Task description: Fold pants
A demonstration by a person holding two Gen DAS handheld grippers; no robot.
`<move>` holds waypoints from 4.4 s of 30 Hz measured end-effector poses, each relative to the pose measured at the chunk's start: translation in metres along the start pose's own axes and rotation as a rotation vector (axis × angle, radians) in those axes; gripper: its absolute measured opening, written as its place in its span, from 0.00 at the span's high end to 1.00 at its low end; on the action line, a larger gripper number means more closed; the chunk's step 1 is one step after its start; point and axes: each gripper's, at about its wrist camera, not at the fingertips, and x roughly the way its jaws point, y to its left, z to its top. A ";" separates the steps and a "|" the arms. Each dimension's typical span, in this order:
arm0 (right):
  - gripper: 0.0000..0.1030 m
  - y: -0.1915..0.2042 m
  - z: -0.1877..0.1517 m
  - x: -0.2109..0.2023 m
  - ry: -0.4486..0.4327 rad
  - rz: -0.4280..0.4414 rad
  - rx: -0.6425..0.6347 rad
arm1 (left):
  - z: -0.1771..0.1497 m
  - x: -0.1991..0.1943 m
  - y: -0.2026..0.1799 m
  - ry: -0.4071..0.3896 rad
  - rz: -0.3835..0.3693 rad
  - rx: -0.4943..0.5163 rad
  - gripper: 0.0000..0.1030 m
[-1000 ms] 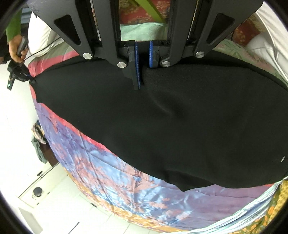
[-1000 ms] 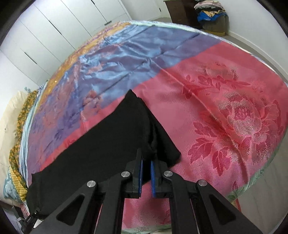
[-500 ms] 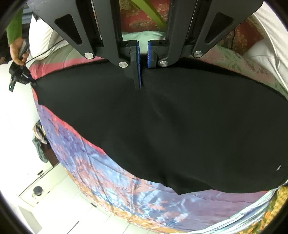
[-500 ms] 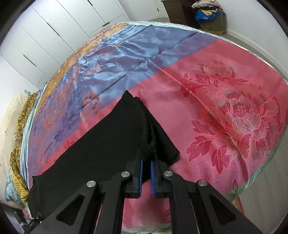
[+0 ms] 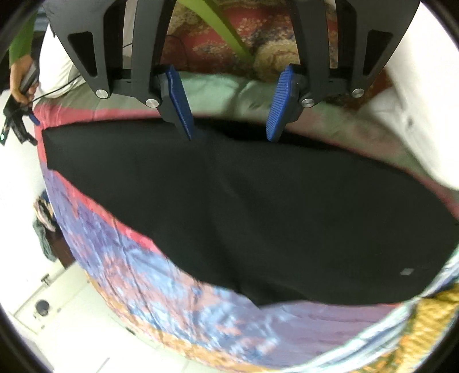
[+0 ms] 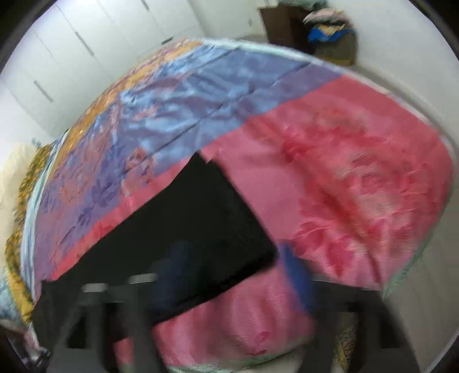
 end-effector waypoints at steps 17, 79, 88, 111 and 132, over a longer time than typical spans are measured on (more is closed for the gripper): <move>0.13 -0.010 -0.007 -0.028 -0.143 -0.049 0.048 | 0.079 0.032 0.084 -0.098 0.227 -0.142 0.53; 0.80 -0.018 -0.001 0.000 0.107 0.517 0.451 | 0.062 0.066 0.013 -0.078 0.054 0.107 0.17; 0.82 0.136 -0.039 -0.029 0.165 0.804 0.272 | 0.066 0.048 0.039 -0.104 -0.006 -0.011 0.17; 0.06 0.384 -0.290 -0.068 0.029 0.626 -0.918 | 0.063 0.002 0.067 -0.168 -0.203 -0.058 0.25; 0.01 0.274 -0.214 -0.096 -0.226 0.446 -0.534 | 0.053 0.027 0.000 -0.024 -0.038 0.233 0.92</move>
